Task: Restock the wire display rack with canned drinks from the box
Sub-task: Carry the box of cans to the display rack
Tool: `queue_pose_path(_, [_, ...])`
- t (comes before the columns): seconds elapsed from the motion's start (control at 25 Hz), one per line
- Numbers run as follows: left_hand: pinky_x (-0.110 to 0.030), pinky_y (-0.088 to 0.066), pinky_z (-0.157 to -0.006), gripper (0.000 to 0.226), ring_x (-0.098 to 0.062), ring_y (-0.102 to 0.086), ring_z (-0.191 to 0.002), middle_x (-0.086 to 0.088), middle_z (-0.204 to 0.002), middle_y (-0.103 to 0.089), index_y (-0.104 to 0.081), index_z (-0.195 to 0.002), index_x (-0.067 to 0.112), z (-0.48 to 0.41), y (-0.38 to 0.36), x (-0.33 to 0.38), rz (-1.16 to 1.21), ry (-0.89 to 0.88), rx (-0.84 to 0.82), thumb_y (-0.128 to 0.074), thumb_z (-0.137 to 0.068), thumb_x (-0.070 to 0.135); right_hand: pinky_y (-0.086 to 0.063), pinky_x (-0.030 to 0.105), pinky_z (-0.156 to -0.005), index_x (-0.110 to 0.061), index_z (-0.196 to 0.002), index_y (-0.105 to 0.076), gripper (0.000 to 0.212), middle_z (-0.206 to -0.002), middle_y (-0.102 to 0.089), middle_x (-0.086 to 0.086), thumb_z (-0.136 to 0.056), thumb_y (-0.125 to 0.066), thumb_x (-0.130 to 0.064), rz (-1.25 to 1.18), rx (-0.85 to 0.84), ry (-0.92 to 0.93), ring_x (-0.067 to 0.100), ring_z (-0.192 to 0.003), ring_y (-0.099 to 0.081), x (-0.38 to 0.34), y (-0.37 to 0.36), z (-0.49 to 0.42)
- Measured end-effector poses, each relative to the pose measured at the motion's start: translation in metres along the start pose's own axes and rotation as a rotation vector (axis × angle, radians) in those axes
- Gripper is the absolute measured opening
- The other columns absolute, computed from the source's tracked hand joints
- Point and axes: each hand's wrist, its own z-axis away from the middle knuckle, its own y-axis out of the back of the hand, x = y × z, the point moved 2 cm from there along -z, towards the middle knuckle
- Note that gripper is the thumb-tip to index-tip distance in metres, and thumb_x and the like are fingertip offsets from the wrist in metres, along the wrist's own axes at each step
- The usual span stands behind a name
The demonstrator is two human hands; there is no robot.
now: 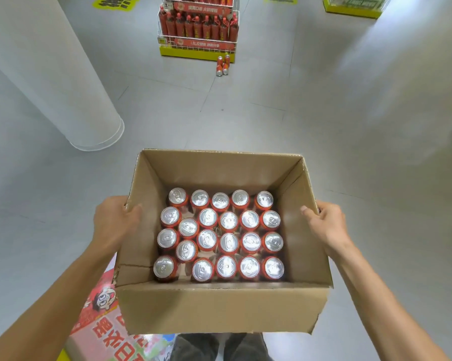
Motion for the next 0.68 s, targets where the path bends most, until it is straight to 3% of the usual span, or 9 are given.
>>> queue_pose_path(0.08, [-0.046,-0.049,-0.055,0.038,-0.034,-0.051,-0.053,-0.025,-0.062,-0.059,-0.056,-0.062,-0.001,-0.008,0.011,0.007,-0.003,0.005,-0.003,-0.055,-0.071,0.035,-0.025,0.028,-0.046,-0.008,-0.070,-0.060,0.030,-0.032,-0.028,-0.013,-0.099,-0.064,-0.017,-0.005,0.015,0.005,0.009,-0.043,-0.028,-0.013,0.008,0.000])
queue_pose_path(0.2, [-0.046,-0.052,-0.060,0.045,-0.042,-0.062,-0.065,-0.024,-0.068,-0.066,-0.063,-0.069,-0.005,-0.027,0.017,0.020,-0.030,-0.017,-0.013,-0.052,-0.069,0.039,-0.026,0.028,-0.047,-0.015,-0.064,-0.057,0.036,-0.033,-0.029,-0.013,-0.099,-0.065,-0.016,-0.007,0.008,0.011,0.011,-0.043,-0.029,-0.027,0.012,-0.010])
queue_pose_path(0.32, [-0.044,-0.049,-0.057,0.047,-0.035,-0.054,-0.056,-0.025,-0.065,-0.063,-0.061,-0.068,-0.005,-0.059,0.017,0.037,-0.037,-0.033,-0.031,-0.052,-0.069,0.040,-0.032,0.027,-0.051,-0.013,-0.065,-0.061,0.034,-0.033,-0.036,-0.014,-0.099,-0.067,-0.016,-0.049,0.004,0.001,0.010,-0.040,-0.037,-0.040,0.009,-0.038])
queue_pose_path(0.44, [-0.036,-0.037,-0.052,0.042,-0.025,-0.043,-0.050,-0.018,-0.053,-0.050,-0.055,-0.060,-0.003,-0.100,0.004,0.049,-0.039,-0.026,-0.037,-0.052,-0.069,0.039,-0.038,0.026,-0.052,-0.014,-0.071,-0.068,0.028,-0.034,-0.042,-0.013,-0.099,-0.067,-0.015,-0.093,-0.011,-0.019,0.008,-0.037,-0.040,-0.055,0.003,-0.084])
queue_pose_path(0.56, [-0.033,-0.036,-0.052,0.041,-0.020,-0.042,-0.050,-0.017,-0.053,-0.052,-0.057,-0.061,-0.001,-0.137,-0.011,0.061,-0.041,0.023,-0.039,-0.052,-0.071,0.038,-0.034,0.024,-0.047,-0.010,-0.073,-0.068,0.027,-0.034,-0.037,-0.013,-0.100,-0.065,-0.013,-0.102,-0.045,-0.018,0.005,-0.032,-0.034,-0.070,-0.004,-0.134])
queue_pose_path(0.68, [-0.036,-0.038,-0.050,0.041,-0.026,-0.044,-0.050,-0.015,-0.052,-0.050,-0.056,-0.060,-0.001,-0.178,-0.017,0.090,-0.034,0.075,-0.019,-0.054,-0.072,0.039,-0.026,0.027,-0.051,-0.005,-0.072,-0.065,0.029,-0.037,-0.029,-0.013,-0.100,-0.064,-0.013,-0.077,-0.103,0.010,0.006,-0.033,-0.026,-0.103,-0.002,-0.189])
